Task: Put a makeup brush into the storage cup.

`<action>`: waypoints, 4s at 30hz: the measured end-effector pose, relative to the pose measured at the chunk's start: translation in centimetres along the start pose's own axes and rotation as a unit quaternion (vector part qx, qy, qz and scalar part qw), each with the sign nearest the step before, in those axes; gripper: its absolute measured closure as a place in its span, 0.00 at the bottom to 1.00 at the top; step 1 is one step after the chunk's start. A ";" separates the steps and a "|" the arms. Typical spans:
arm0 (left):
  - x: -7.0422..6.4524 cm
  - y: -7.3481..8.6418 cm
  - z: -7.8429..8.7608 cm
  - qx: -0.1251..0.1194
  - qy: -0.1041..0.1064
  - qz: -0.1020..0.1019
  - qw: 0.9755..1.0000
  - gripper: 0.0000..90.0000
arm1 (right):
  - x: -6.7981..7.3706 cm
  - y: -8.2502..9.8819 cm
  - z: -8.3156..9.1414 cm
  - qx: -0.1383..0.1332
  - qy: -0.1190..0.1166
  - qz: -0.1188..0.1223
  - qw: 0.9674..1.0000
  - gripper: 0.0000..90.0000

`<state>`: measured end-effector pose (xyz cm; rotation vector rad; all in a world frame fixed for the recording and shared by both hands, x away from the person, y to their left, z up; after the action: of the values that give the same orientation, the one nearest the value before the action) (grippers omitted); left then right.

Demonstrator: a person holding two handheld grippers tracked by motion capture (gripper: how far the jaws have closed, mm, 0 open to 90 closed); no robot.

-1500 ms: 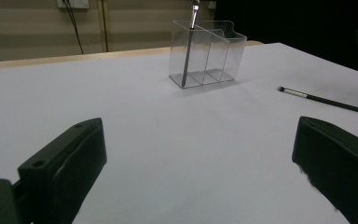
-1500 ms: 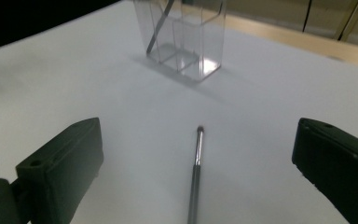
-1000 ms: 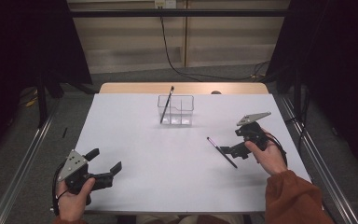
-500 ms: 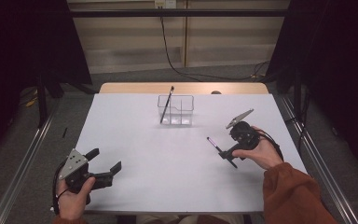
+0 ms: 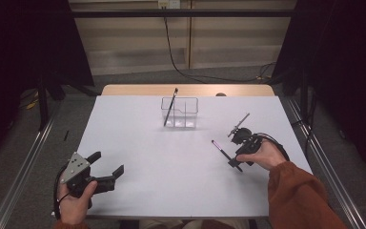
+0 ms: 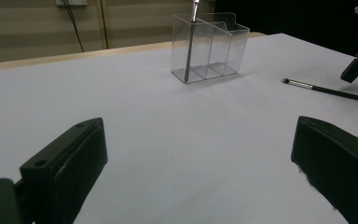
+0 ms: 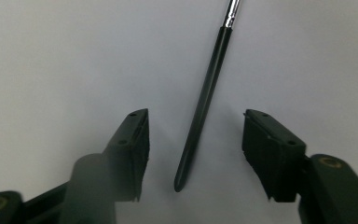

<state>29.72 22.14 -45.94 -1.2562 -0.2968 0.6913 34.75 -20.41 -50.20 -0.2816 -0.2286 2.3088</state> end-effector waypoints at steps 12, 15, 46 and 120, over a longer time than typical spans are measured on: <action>0.0 0.1 -0.1 0.004 0.001 0.000 1.000 0.04 | 0.5 0.5 -1.5 0.051 0.027 0.028 0.998 0.61; 0.0 0.1 -0.1 0.004 0.001 -0.003 1.000 0.04 | 0.7 0.3 -1.6 0.057 0.040 0.032 0.997 0.62; 0.1 0.1 0.1 0.002 -0.007 0.003 1.000 0.04 | 1.1 0.5 -1.3 0.058 0.040 0.023 0.997 0.94; 0.2 0.1 0.4 -0.005 -0.017 0.000 1.000 0.04 | 1.0 0.3 2.1 -0.339 0.002 -0.123 0.933 0.94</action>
<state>29.60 22.57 -45.93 -1.2556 -0.3283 0.7114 33.32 -20.08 -48.34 -0.5634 -1.0052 1.9101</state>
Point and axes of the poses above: each handheld gripper's, and its own axes: z roughly backward along the jaws, y roughly out of its underside, x roughly to its left, the point moved 7 cm from there along -z, roughly forward along the jaws, and after that the axes turned 15 degrees about y, right-handed, at the moved point
